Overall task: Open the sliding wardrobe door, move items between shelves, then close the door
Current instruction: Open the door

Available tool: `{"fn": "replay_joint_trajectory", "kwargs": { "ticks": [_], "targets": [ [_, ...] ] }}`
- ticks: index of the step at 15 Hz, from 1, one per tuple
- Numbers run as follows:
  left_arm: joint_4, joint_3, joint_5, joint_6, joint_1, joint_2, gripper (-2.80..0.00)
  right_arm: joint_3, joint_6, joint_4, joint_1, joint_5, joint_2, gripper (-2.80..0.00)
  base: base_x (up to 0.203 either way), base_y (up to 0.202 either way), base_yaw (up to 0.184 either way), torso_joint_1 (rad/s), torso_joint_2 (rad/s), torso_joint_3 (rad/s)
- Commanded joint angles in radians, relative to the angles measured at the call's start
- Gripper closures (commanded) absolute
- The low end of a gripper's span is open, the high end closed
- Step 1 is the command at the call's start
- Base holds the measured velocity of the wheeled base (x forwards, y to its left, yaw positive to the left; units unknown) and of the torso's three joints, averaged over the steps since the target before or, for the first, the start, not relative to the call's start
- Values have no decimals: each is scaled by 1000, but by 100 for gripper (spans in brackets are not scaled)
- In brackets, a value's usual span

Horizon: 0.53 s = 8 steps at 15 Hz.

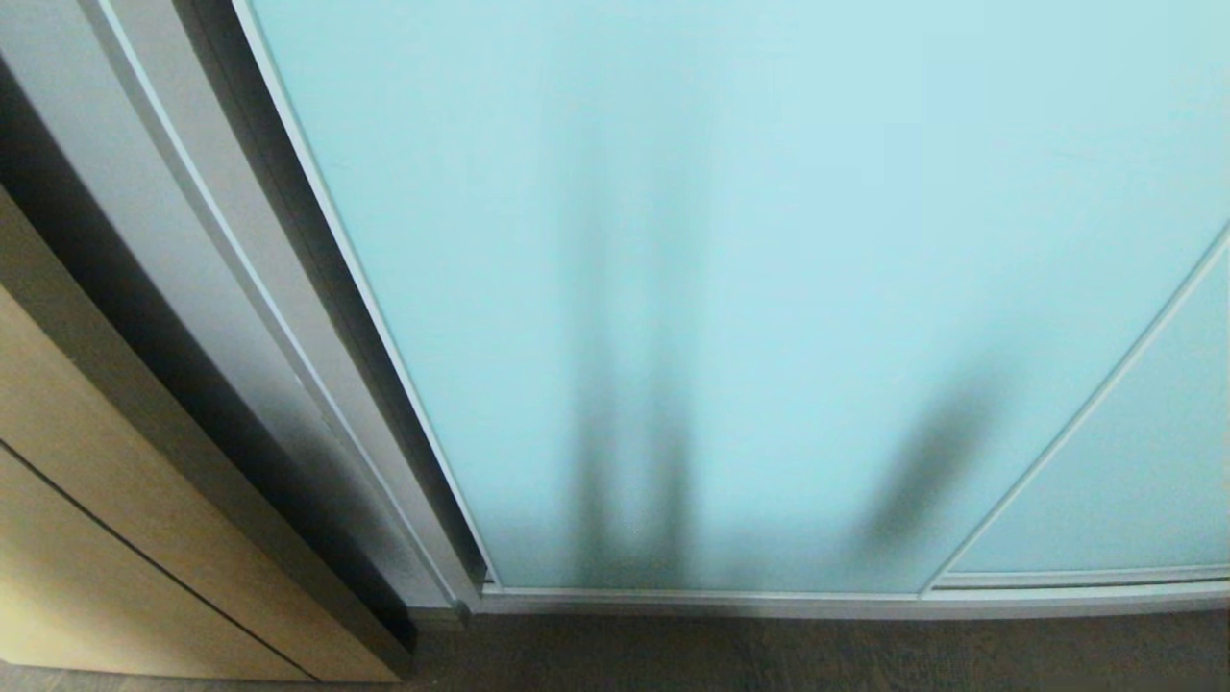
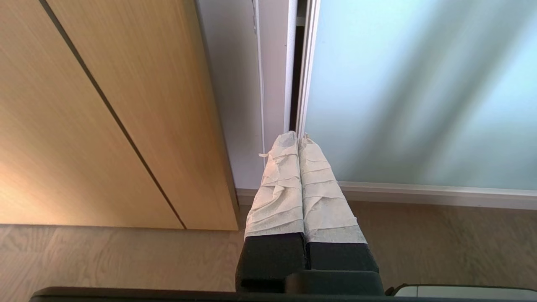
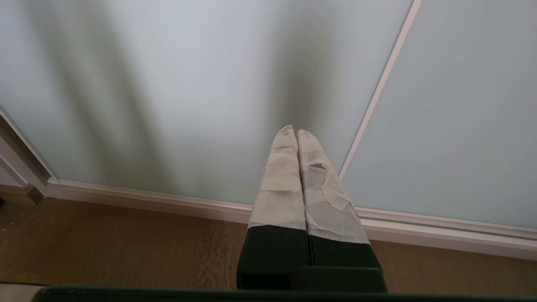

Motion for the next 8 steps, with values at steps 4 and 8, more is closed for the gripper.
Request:
{"fn": "replay_joint_trajectory", "kwargs": {
  "ticks": [4, 8],
  "targets": [
    [0, 2, 0, -1, 0, 1, 0, 0, -1, -1, 0, 0, 0, 0, 0, 0, 0, 0, 0, 0],
    [0, 2, 0, -1, 0, 1, 0, 0, -1, -1, 0, 0, 0, 0, 0, 0, 0, 0, 0, 0]
  ]
}}
